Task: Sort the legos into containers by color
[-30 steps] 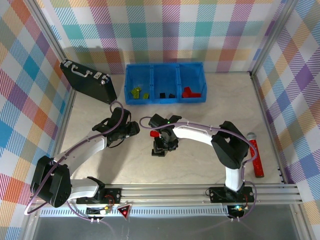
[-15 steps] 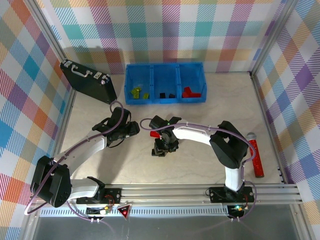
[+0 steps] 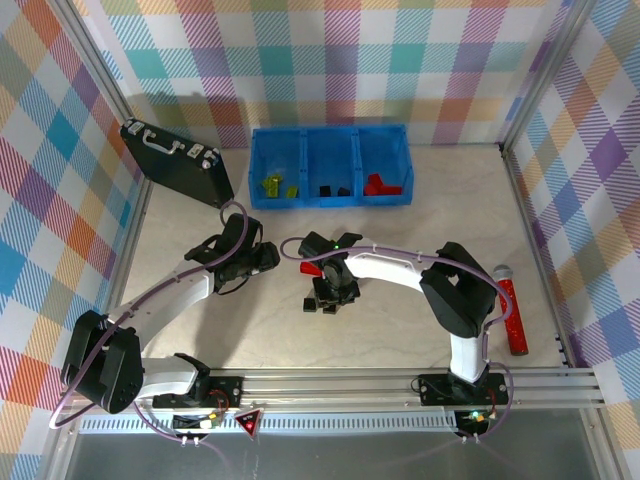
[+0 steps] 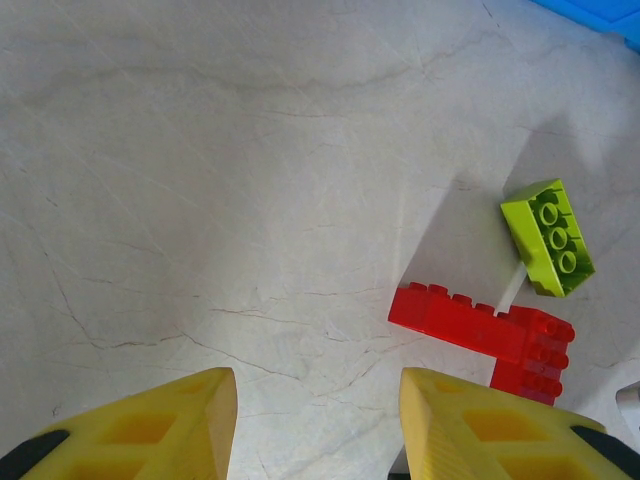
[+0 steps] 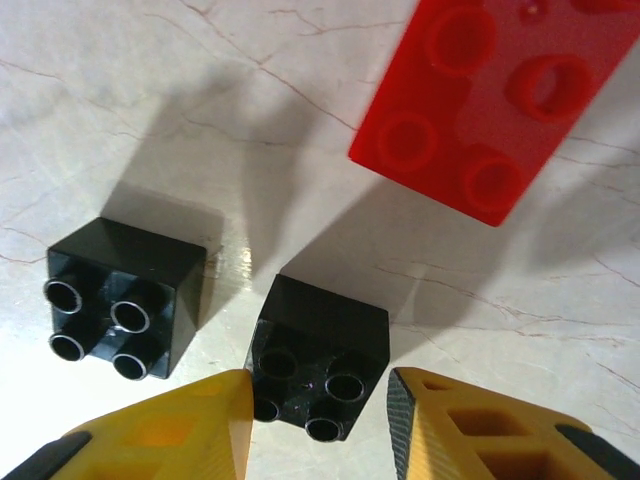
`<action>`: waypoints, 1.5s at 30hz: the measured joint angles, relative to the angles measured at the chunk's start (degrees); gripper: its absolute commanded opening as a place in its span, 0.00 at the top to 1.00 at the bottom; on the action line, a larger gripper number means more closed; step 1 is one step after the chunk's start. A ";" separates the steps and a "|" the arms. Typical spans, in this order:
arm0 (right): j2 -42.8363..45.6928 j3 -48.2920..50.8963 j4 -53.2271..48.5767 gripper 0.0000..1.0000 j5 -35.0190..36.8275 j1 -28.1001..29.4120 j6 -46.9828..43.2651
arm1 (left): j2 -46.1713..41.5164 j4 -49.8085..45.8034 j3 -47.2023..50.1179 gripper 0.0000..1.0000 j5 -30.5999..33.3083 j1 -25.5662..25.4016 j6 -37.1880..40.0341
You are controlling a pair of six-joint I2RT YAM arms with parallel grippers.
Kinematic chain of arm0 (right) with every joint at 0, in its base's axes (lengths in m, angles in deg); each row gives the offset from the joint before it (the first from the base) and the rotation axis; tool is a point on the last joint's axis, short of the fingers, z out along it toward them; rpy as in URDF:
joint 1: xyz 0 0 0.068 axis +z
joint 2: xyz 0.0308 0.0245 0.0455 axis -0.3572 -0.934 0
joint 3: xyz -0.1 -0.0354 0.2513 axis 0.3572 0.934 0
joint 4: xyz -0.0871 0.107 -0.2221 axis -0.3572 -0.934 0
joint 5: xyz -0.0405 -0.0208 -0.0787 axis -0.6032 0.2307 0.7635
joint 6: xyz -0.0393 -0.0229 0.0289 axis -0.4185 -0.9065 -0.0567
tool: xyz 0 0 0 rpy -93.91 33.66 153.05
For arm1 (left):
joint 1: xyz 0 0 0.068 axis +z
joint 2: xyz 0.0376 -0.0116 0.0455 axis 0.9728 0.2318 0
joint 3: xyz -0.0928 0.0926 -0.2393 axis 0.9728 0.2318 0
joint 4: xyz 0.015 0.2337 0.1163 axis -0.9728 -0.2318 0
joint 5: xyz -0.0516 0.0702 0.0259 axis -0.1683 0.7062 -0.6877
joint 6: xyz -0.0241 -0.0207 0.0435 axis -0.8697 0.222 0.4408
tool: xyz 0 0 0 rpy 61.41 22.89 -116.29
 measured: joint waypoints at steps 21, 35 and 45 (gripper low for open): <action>-2.19 -0.66 0.07 0.51 -0.57 0.33 5.88 | 0.57 -0.07 -0.02 0.53 0.02 0.00 0.02; -2.40 -1.18 -1.44 0.61 1.22 0.37 5.77 | 0.59 0.09 -0.04 0.54 0.02 0.00 0.02; 5.38 -1.07 -2.60 0.62 4.48 -0.13 5.07 | 4.17 1.70 -1.49 0.54 -0.87 0.02 0.00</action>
